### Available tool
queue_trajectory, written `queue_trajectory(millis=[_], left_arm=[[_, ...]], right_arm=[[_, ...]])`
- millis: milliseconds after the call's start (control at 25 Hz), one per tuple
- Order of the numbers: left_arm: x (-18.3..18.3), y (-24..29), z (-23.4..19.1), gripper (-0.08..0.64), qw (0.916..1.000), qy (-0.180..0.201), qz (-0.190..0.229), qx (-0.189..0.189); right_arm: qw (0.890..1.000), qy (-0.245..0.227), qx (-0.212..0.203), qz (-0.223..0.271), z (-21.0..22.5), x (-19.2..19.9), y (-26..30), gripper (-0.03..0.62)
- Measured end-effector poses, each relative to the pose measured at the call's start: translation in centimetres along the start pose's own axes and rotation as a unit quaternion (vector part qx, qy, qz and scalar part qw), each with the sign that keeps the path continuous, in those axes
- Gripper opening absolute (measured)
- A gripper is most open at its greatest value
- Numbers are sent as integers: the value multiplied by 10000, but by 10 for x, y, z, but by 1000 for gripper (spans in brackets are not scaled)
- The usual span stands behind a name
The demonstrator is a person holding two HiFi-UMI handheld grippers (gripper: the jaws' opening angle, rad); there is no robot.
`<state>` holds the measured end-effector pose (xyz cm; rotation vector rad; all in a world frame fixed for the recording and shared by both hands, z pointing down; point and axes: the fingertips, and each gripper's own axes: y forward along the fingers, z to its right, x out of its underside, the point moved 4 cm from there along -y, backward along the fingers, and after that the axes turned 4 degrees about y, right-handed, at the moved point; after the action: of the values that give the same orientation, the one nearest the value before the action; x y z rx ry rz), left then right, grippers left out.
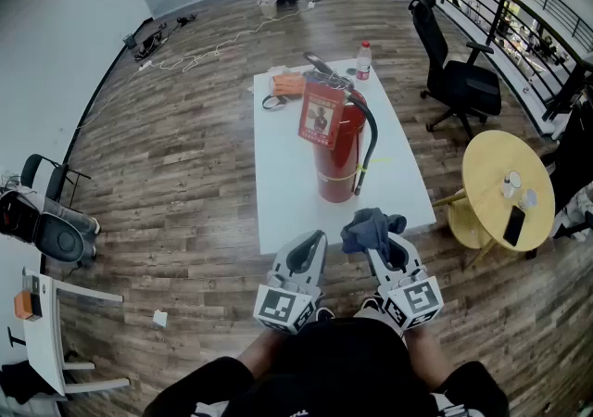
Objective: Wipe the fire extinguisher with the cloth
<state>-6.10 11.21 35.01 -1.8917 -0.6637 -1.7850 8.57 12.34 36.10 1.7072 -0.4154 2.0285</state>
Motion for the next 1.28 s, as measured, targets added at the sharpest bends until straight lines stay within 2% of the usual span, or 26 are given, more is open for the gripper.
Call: queue_trajectory(millis=[440, 720, 920, 1040, 1160, 1280], left_arm=[[7, 2, -4, 32, 10000, -45, 39, 54], [4, 14, -8, 32, 9999, -140, 66, 64], [2, 32, -17, 32, 9999, -164, -34, -24], [-2, 48, -23, 32, 9998, -108, -92, -142], [-8, 66, -32, 32, 9994, -49, -104, -314], [-10, 83, -40, 32, 9988, -42, -101, -480]], right_arm=[[9999, 27, 110, 12, 5, 3, 0, 83], [9992, 179, 235, 275, 30, -17, 5, 83], [9989, -235, 38, 406, 53, -45, 30, 83], [9985, -298, -101, 457, 78, -55, 58, 83], [9976, -332, -341, 495, 98, -63, 92, 83], [9952, -583, -589, 526, 108, -75, 122, 83]])
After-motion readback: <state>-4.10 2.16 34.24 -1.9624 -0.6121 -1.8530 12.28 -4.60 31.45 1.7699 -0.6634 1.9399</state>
